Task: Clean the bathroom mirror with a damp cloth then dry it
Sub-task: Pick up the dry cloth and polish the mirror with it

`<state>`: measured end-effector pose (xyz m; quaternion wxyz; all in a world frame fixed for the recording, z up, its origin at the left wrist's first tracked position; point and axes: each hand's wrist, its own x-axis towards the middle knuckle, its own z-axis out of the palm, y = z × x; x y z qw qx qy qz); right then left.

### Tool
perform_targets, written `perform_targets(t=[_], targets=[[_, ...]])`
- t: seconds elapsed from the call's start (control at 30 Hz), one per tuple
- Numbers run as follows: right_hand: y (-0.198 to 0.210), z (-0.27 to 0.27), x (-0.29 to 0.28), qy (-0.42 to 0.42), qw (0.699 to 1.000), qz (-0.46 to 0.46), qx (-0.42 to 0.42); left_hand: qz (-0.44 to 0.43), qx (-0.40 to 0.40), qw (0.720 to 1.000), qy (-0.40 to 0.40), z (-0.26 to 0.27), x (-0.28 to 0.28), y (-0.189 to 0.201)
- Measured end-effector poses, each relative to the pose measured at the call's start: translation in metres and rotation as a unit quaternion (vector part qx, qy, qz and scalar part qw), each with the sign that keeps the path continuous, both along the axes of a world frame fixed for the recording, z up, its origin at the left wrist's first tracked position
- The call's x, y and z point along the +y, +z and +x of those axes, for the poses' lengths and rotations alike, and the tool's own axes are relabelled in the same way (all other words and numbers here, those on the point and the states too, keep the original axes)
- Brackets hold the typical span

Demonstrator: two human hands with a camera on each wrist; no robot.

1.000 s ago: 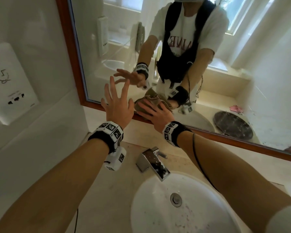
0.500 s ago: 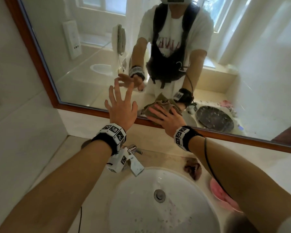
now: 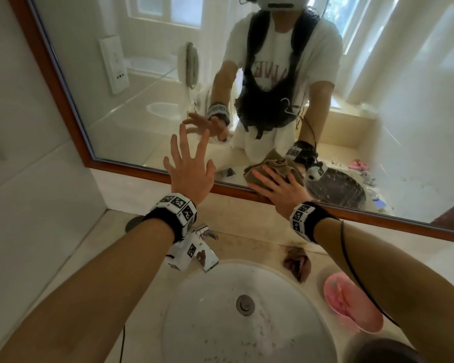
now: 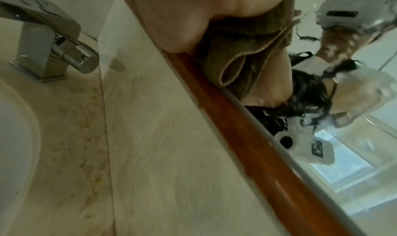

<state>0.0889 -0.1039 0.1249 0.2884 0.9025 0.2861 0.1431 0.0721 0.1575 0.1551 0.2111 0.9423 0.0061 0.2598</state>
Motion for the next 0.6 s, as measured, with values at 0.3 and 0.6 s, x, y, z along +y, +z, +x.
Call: perform_targets(t=[0.3, 0.6], targets=[[0.021, 0.022, 0.124, 0.031, 0.999, 0.016, 0.015, -0.004, -0.017, 1.000, 0.012, 0.012, 0.041, 0.000], [0.042, 0.044, 0.158, 0.074, 0.993, 0.074, -0.048, -0.041, -0.025, 0.999, 0.014, 0.034, 0.078, 0.003]])
